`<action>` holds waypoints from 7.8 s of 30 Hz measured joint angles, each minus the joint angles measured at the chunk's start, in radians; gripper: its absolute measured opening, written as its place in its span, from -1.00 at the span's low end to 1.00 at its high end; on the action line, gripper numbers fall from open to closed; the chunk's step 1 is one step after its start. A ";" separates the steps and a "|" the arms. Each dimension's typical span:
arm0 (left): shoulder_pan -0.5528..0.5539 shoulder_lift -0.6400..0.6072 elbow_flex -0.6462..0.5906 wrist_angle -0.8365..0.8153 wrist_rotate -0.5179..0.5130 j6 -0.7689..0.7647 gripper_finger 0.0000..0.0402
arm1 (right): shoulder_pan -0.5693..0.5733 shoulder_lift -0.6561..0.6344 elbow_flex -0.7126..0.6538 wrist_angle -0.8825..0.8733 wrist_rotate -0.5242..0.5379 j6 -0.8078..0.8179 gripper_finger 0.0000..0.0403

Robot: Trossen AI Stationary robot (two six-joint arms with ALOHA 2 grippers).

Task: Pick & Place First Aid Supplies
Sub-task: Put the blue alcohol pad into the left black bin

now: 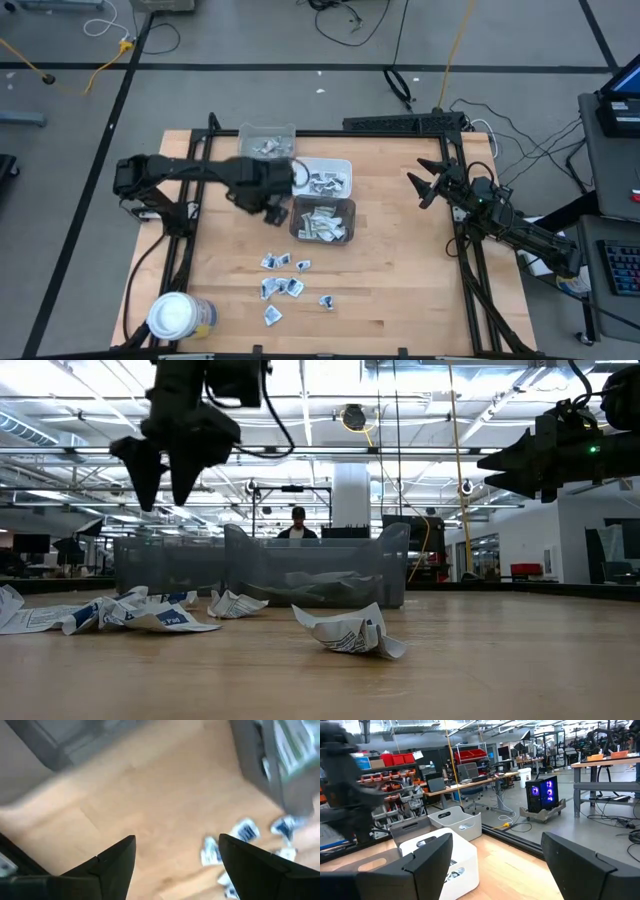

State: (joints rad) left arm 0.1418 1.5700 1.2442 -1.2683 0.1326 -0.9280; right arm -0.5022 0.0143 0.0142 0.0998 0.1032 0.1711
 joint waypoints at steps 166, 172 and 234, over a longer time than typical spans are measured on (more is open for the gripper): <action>0.512 0.140 -0.031 0.025 0.082 0.428 0.44 | 0.000 0.000 0.000 0.000 0.000 0.000 0.48; 0.495 0.062 0.016 0.011 0.057 0.365 0.37 | 0.000 0.000 0.000 0.000 0.000 0.000 0.48; -0.760 0.422 0.075 0.487 0.129 -0.708 0.21 | 0.000 0.000 0.000 0.000 0.000 0.000 0.48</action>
State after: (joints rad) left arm -0.6186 1.9921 1.3189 -0.7814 0.2617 -1.6357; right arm -0.5026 0.0143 0.0139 0.0998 0.1032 0.1711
